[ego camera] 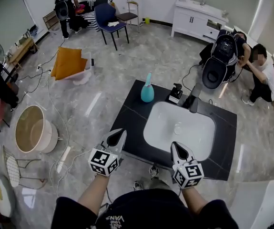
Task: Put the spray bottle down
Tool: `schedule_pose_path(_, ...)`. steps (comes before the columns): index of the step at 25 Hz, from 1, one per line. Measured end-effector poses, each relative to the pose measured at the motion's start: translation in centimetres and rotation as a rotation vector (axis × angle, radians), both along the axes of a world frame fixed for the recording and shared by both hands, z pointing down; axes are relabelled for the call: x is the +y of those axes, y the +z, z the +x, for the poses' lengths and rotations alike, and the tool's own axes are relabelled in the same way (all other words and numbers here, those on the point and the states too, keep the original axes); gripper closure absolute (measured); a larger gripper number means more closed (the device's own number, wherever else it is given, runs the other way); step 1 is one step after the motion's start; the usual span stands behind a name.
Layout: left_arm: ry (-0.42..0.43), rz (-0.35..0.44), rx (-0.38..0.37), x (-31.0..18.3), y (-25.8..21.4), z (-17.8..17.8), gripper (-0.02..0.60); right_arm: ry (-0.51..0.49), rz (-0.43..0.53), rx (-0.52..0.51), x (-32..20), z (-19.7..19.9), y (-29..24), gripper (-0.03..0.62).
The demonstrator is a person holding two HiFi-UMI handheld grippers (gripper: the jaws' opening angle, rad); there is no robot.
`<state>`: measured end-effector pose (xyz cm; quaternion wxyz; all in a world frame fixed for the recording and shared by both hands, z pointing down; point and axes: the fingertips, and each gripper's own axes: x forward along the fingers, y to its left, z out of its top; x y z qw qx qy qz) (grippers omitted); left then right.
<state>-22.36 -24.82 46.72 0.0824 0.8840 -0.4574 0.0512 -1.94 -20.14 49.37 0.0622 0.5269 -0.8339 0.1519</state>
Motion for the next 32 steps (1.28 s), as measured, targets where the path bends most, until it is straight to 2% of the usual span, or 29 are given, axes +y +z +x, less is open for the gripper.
schedule_pose_path(15,-0.048,-0.039,0.015,10.6,1.1,-5.0,0.571,-0.019,0.003,0.016,6.2,-3.8,-0.3,0.594)
schedule_pose_path(21,-0.117,-0.067,0.022,13.6,1.6,-7.0,0.571,-0.036,-0.009,0.033,8.0,-5.1,-0.2,0.594)
schedule_pose_path(32,-0.110,-0.098,0.008,16.5,3.4,-6.2,0.571,-0.102,-0.027,0.066,9.0,-6.8,0.7,0.595)
